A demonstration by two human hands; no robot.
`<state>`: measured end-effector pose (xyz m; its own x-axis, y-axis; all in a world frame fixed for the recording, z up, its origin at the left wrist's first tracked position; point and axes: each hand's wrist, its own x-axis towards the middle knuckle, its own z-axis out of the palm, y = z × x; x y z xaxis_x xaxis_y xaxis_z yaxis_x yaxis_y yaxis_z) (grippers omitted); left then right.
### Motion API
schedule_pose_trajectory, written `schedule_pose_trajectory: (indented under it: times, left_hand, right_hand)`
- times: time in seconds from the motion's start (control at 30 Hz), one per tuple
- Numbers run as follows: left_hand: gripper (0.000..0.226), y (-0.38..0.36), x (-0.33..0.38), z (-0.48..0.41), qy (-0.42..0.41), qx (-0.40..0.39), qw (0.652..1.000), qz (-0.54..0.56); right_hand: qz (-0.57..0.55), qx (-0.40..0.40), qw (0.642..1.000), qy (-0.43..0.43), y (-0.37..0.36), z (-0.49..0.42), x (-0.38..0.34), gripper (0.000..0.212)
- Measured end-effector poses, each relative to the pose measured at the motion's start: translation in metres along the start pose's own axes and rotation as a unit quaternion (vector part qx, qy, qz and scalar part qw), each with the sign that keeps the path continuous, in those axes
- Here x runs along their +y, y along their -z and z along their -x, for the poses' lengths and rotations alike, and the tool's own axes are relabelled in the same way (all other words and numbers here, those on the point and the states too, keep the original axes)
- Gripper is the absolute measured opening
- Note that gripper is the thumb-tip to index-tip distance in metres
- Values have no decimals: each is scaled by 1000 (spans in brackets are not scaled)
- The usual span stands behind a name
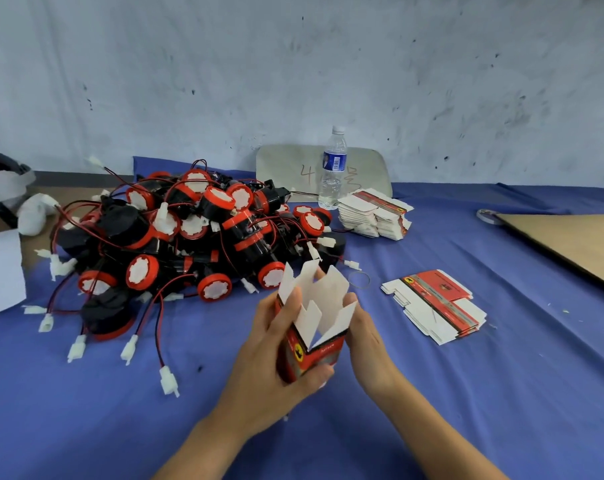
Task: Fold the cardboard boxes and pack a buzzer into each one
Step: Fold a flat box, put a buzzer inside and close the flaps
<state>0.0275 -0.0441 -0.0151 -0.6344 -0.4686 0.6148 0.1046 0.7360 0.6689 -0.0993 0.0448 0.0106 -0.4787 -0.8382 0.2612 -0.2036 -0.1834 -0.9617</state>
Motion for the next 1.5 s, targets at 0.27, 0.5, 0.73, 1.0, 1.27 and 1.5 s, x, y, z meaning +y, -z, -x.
schedule_pose_trajectory:
  times: [0.27, 0.5, 0.73, 1.0, 1.27, 1.5]
  left_hand:
    - [122, 6, 0, -10, -19, 216, 970, -108]
    - [108, -5, 2, -8, -97, 59, 994, -7]
    - [101, -5, 15, -6, 47, 99, 983, 148]
    - [94, 1, 23, -4, 136, 72, 949, 276]
    - [28, 1, 22, -4, 144, 106, 941, 286]
    - [41, -1, 24, -2, 115, 103, 966, 207]
  right_hand:
    - [-56, -61, 995, -57, -6, -3, -4, 71]
    - [-161, -14, 987, -17, -16, -3, 3, 89]
    - [-115, 60, 991, -18, 5, -8, 1, 85]
    - [14, 19, 995, 94, -7, 0, -15, 75]
    - [-7, 51, 994, 101, -9, 3, -6, 39]
    - [36, 109, 970, 214, -12, 5, -10, 26]
